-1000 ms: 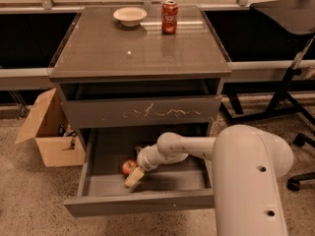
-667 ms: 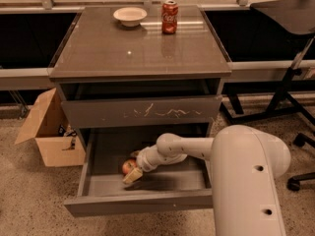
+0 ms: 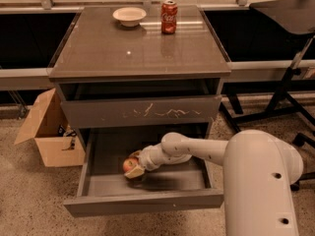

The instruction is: Pick apple from middle drawer and place on counter

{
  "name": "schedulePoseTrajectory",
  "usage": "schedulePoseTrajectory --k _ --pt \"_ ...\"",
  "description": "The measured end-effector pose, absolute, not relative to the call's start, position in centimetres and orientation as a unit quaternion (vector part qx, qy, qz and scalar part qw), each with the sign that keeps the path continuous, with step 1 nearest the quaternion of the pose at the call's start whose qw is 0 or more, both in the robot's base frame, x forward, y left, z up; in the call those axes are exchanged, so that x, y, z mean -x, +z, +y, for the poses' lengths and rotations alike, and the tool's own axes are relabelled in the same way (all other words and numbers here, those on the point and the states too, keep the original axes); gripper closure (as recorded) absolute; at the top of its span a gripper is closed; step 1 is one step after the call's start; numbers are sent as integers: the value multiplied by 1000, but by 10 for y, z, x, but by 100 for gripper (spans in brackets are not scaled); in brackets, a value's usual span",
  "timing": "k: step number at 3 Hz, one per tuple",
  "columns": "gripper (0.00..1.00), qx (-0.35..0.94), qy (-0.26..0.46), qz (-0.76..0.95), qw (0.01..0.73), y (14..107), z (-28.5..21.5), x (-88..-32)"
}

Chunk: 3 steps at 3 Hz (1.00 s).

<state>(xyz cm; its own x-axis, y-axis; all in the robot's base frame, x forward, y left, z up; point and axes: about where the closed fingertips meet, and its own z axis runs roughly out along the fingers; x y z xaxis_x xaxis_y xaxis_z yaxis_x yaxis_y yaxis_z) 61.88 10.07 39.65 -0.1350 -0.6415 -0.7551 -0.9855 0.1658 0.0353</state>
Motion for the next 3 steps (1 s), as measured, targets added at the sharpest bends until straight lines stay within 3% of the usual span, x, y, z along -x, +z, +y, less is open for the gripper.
schedulePoseTrajectory --k 1,2,3 --pt "99 584 309 664 350 425 88 -623" --pt "100 597 347 609 391 454 76 -628" --pt "100 615 368 585 379 460 78 -615"
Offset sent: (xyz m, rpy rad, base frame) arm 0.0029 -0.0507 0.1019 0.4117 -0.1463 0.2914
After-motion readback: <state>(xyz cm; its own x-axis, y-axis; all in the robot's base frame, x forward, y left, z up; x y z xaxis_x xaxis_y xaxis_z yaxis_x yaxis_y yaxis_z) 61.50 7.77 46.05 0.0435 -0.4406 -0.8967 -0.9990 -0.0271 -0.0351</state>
